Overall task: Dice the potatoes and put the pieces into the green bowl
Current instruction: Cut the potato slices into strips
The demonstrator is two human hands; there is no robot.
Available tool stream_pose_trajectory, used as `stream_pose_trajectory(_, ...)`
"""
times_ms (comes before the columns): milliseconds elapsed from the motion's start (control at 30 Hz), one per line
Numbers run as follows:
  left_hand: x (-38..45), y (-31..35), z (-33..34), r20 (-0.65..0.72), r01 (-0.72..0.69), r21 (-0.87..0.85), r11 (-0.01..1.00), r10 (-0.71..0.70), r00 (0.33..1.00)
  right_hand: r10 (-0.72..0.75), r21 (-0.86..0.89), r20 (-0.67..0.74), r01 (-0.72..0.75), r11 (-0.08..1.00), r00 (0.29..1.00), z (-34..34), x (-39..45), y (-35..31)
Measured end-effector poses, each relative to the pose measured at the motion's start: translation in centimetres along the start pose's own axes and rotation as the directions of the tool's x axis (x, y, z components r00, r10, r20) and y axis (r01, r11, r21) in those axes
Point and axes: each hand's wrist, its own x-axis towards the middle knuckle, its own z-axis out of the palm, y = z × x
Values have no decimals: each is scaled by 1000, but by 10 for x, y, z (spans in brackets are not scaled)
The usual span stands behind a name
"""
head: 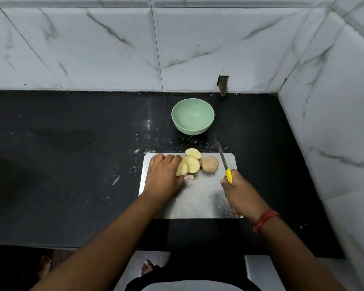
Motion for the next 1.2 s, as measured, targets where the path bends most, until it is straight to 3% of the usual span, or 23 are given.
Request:
stream_pose_trajectory(367,7,7,-19,-22,5,26,1000,-4,1000,-5,40,-1,5,999,1000,2,-13,13)
stream_pose_trajectory(467,-6,30,-28,-61,-74,-59,996,70,996,3,57,-30,-1,998,1000,1,-16,19)
stream_pose_trajectory(633,-31,72,-15,148,-40,11,999,38,988,43,44,-25,-42,998,999,3,-22,29)
stream_pose_trajectory(767,-39,77,-14,353,-30,43,999,13,936,70,17,-14,-70,997,997,5,-29,39)
stream_pose_trajectory(1000,-65,73,-18,414,-135,29,990,112,903,48,75,9,-49,996,999,21,-32,41)
stream_pose_trajectory(1200,-82,79,-9,343,-141,-21,990,139,929,2,51,-10,-2,999,1000,36,-19,25)
